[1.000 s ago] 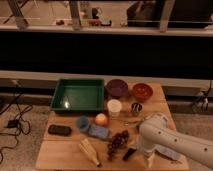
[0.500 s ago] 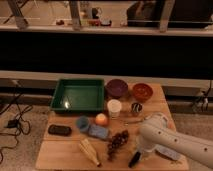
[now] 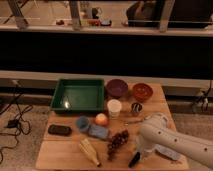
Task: Wipe purple bowl with brush
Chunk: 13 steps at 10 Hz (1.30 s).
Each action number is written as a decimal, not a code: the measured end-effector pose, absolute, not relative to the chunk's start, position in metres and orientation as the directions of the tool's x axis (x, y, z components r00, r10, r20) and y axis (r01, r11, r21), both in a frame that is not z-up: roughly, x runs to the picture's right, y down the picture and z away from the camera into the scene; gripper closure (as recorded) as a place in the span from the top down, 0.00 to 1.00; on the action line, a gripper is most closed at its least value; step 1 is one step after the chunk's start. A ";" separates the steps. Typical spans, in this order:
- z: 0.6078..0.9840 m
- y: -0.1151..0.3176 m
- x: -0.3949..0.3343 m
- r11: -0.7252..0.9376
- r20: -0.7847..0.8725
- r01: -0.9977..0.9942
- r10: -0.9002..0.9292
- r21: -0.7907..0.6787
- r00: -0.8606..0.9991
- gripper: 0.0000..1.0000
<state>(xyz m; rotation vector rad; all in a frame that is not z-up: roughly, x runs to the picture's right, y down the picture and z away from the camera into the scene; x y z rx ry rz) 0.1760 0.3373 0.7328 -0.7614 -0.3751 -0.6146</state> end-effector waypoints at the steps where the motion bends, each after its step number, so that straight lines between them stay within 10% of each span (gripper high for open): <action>1: 0.733 0.337 0.176 0.564 0.523 0.638 -0.378 -0.524 0.764 0.00; 13: 0.722 0.334 0.161 0.549 0.486 0.656 -0.441 -0.518 0.754 0.00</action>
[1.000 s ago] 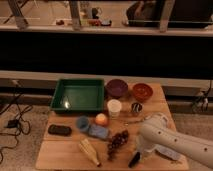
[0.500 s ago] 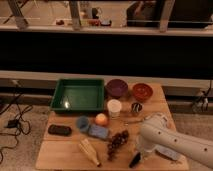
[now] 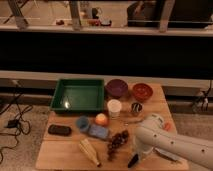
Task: Wipe purple bowl with brush
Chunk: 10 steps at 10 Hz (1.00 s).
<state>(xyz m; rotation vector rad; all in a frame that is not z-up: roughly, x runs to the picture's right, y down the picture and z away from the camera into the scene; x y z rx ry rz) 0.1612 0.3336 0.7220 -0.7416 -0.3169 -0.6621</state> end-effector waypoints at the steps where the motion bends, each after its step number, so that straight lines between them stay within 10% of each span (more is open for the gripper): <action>1: 0.719 0.331 0.156 0.545 0.483 0.667 -0.461 -0.508 0.744 0.00; 10: 0.683 0.318 0.125 0.573 0.488 0.707 -0.515 -0.415 0.704 0.00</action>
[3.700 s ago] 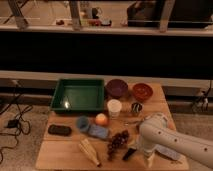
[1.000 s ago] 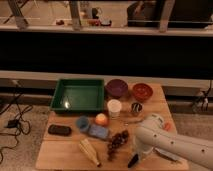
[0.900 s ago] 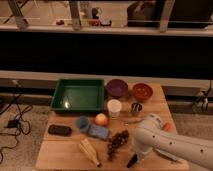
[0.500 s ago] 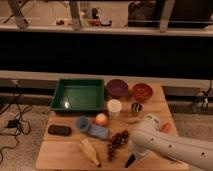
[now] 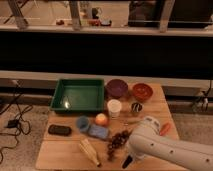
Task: Wipe purple bowl with brush
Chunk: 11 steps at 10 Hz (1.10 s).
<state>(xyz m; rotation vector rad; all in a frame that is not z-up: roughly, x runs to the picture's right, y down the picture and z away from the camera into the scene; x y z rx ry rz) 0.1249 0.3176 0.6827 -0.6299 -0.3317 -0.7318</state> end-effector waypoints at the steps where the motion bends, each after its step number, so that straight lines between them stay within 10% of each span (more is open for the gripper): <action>1: 0.676 0.316 0.120 0.578 0.492 0.711 -0.519 -0.400 0.699 0.00; 11: 0.644 0.305 0.099 0.603 0.469 0.722 -0.557 -0.339 0.685 0.00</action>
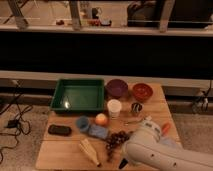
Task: Wipe purple bowl with brush
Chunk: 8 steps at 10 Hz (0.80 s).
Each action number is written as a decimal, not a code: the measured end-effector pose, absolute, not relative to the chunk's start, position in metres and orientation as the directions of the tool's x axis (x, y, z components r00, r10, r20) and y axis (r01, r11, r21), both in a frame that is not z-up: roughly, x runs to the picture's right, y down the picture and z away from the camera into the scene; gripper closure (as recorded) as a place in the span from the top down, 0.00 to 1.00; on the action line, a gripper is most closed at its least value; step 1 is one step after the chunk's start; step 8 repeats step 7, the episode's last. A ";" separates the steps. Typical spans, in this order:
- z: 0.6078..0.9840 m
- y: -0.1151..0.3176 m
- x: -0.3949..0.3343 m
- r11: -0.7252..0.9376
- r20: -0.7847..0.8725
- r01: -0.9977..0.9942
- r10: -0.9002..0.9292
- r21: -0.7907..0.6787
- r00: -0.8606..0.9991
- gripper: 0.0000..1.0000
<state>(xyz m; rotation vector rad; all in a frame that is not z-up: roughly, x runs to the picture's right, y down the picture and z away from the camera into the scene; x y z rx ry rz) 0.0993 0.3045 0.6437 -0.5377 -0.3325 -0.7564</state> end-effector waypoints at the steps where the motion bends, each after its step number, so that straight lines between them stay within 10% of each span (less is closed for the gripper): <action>1: 0.641 0.303 0.099 0.604 0.466 0.724 -0.562 -0.332 0.683 0.00; 8: 0.626 0.292 0.096 0.613 0.463 0.730 -0.575 -0.302 0.674 0.00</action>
